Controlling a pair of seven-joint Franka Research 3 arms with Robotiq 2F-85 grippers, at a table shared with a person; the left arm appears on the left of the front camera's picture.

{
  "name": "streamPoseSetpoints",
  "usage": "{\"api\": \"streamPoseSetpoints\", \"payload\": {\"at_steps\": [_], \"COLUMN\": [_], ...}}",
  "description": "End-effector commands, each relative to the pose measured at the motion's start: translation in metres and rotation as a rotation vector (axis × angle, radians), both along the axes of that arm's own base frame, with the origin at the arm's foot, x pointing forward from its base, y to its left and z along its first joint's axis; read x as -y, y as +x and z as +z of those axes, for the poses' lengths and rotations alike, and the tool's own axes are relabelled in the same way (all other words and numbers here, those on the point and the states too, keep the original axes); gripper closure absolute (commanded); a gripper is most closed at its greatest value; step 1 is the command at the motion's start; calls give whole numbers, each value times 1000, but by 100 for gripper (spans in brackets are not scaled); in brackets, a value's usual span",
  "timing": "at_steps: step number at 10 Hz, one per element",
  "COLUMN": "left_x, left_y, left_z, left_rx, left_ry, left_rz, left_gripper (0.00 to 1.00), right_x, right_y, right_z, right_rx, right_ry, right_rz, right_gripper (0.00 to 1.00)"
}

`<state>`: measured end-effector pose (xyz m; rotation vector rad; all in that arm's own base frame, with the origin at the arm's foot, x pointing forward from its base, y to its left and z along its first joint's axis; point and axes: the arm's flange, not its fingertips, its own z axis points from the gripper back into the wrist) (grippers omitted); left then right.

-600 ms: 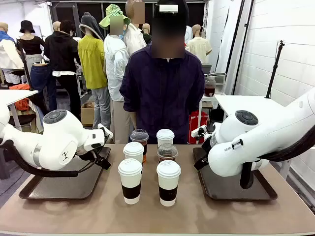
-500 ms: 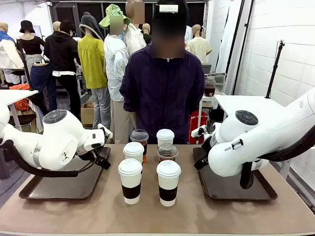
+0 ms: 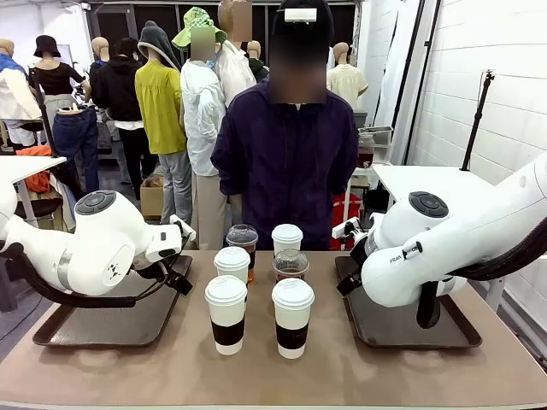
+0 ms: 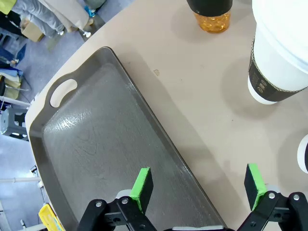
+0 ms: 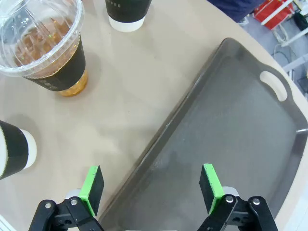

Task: Distribute the coffee onto the tray.
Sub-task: Pick up one iced Americano and place it on the right Handle tray.

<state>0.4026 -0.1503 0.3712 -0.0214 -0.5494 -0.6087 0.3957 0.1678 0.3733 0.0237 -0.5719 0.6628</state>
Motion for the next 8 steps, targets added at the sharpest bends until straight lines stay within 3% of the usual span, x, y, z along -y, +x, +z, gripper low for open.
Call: {"api": "streamPoseSetpoints", "payload": {"at_steps": [1, 8], "left_x": [0, 0], "left_y": [0, 0], "left_z": [0, 0], "left_rx": [0, 0], "left_ry": [0, 0], "left_rz": [0, 0], "left_gripper": [0, 0], "right_x": [0, 0], "right_y": [0, 0], "right_z": [0, 0], "right_rx": [0, 0], "right_ry": [0, 0], "right_rz": [0, 0], "right_gripper": [0, 0]}}
